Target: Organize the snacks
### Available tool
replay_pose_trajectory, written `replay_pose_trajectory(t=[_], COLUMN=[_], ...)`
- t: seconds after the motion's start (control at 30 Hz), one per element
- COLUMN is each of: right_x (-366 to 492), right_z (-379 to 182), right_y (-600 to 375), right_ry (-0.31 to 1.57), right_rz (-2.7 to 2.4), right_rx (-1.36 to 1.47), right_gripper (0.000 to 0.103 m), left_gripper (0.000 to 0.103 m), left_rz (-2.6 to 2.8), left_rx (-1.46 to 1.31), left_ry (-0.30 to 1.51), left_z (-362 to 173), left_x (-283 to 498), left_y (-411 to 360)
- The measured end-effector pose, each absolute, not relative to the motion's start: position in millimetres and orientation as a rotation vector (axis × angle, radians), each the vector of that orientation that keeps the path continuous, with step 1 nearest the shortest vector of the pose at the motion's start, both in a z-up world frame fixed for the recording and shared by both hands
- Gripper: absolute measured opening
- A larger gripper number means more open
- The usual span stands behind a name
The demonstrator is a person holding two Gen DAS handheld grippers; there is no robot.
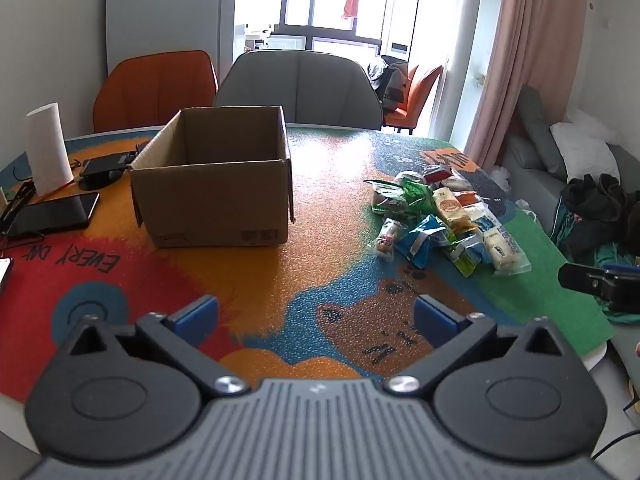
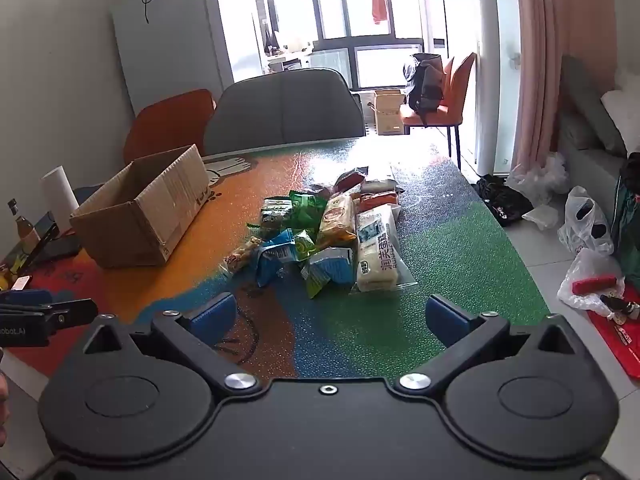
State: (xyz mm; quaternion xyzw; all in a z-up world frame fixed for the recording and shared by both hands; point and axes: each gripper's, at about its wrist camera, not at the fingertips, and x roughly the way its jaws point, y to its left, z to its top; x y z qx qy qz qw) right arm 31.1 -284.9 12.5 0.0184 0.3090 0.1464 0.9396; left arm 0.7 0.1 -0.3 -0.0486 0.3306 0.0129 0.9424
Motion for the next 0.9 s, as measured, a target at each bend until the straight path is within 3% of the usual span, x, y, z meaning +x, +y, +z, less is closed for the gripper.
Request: replay_pose_trajectory(t=[0.9], right_x=[25.0], right_z=[11.6], right_y=[-291.6], right_ry=[0.639], right_rz=[0.292], right_rx=[0.031], right_gripper=[0.103], left_gripper=[0.103], left_rz=[0.025], left_rx=[-0.098], left_ry=[0.653], left_z=[4.8], left_x=[-9.3], left_y=[-5.7])
